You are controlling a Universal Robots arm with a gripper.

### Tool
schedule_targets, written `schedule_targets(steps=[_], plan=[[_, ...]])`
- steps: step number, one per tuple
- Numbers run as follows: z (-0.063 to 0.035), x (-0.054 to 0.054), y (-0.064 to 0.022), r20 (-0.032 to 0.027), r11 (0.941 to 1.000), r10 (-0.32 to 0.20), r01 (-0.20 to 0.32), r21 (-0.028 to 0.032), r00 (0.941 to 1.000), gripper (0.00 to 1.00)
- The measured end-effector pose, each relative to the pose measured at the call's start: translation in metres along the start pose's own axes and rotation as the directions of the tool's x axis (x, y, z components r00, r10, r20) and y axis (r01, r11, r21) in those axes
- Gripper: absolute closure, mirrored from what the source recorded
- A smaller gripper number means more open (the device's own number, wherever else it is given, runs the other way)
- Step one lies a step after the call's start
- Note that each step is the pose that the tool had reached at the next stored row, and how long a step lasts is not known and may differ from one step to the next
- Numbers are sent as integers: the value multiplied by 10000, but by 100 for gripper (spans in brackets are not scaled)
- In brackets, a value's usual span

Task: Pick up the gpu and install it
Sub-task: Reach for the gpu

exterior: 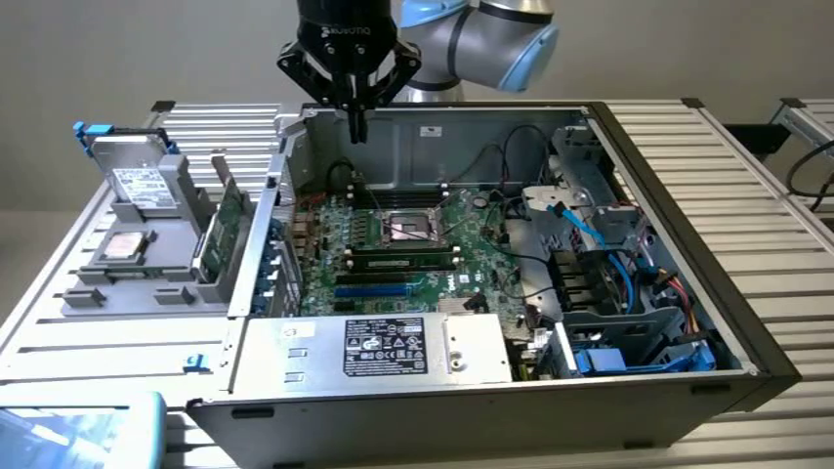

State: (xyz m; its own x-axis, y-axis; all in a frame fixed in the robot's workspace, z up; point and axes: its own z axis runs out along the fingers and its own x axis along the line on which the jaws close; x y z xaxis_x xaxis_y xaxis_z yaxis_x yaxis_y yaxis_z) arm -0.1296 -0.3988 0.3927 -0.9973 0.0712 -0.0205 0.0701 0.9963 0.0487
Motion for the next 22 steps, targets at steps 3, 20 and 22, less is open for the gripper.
schedule_targets(steps=[3,20,22], plan=[[-3,135,-6,17,10000,-1,1,-2,10000,88],[43,915,33,24,10000,-1,1,-2,10000,88],[62,1007,36,24,10000,-1,1,-3,10000,88]])
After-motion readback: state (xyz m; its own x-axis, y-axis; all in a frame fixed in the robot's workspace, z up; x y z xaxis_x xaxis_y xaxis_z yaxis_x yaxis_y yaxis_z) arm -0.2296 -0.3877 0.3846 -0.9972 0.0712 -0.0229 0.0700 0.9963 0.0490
